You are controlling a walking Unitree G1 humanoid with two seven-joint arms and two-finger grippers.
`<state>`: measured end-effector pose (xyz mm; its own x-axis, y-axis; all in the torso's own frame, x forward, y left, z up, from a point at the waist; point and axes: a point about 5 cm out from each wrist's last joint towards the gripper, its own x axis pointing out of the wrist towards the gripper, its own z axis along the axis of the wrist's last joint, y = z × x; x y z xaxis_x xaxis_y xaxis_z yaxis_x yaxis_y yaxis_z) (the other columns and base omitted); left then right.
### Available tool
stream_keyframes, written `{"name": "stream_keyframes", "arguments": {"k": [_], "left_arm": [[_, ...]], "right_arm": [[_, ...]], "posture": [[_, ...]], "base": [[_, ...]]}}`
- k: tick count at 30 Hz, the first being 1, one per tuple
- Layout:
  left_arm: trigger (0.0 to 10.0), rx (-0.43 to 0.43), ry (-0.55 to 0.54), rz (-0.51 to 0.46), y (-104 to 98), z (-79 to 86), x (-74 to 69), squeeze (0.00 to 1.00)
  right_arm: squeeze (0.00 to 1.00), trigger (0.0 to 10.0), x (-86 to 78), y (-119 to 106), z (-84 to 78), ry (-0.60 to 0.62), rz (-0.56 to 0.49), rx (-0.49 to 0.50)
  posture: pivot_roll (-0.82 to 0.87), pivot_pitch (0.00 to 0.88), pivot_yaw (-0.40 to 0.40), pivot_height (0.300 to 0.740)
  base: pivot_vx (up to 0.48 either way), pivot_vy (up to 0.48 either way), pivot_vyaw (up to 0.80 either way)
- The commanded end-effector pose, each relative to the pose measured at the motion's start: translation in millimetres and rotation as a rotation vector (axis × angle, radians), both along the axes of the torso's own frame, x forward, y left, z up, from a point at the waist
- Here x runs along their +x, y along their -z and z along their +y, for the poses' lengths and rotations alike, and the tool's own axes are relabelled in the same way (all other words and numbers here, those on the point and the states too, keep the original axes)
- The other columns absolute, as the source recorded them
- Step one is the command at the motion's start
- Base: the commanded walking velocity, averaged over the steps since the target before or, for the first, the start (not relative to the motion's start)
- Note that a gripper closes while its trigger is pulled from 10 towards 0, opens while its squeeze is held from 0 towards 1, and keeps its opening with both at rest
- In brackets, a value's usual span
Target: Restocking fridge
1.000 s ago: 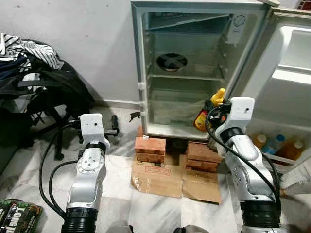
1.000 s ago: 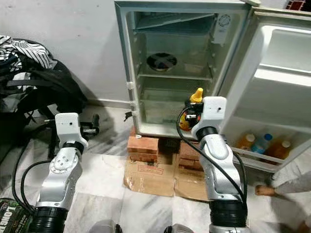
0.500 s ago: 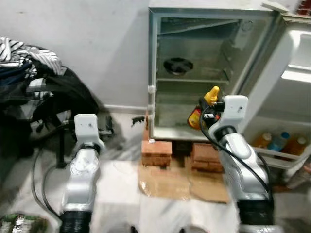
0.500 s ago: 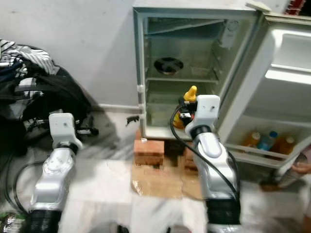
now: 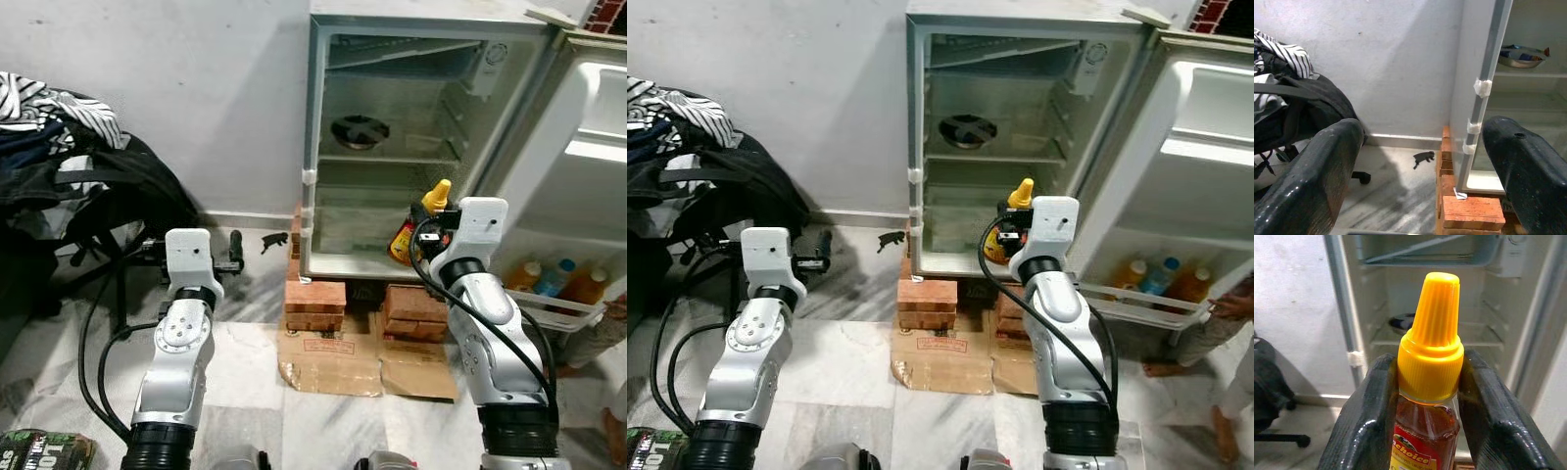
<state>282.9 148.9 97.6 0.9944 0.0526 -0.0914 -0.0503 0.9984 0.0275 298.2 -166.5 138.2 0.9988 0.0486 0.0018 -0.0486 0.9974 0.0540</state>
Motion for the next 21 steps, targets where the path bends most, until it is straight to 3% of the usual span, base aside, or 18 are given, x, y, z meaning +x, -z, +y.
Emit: {"name": "stream_keyframes", "arguments": {"k": [1, 5, 17, 21], "left_arm": [[10.0, 0.011, 0.005, -0.023, -5.1, 0.6, 2.5, 0.0], [10.0, 0.017, 0.021, -0.027, -5.6, -0.1, 2.1, 0.0], [10.0, 0.016, 0.015, -0.023, -4.5, -1.8, 3.0, 0.0], [10.0, 0.017, 0.013, -0.022, -4.5, -1.8, 3.1, 0.0]], "right_arm": [[0.0, 10.0, 5.2, -13.3, 2.3, -0.008, -0.057, -0.001], [0.0, 10.0, 5.6, -12.8, 1.7, -0.003, -0.051, 0.007], [0.0, 10.0, 7.5, -13.2, -1.4, 0.008, -0.047, 0.005], [0.0, 10.0, 7.9, -12.9, -1.2, 0.008, -0.045, 0.005]], "posture": [[0.0, 0.0, -0.017, 0.74], [-0.01, 0.0, -0.018, 0.74], [-0.01, 0.0, -0.018, 0.74], [-0.01, 0.0, -0.019, 0.74]], "base": [[0.0, 0.0, 0.0], [0.126, 0.0, 0.0], [0.252, -0.406, 0.0], [0.0, -0.421, 0.0]]}}
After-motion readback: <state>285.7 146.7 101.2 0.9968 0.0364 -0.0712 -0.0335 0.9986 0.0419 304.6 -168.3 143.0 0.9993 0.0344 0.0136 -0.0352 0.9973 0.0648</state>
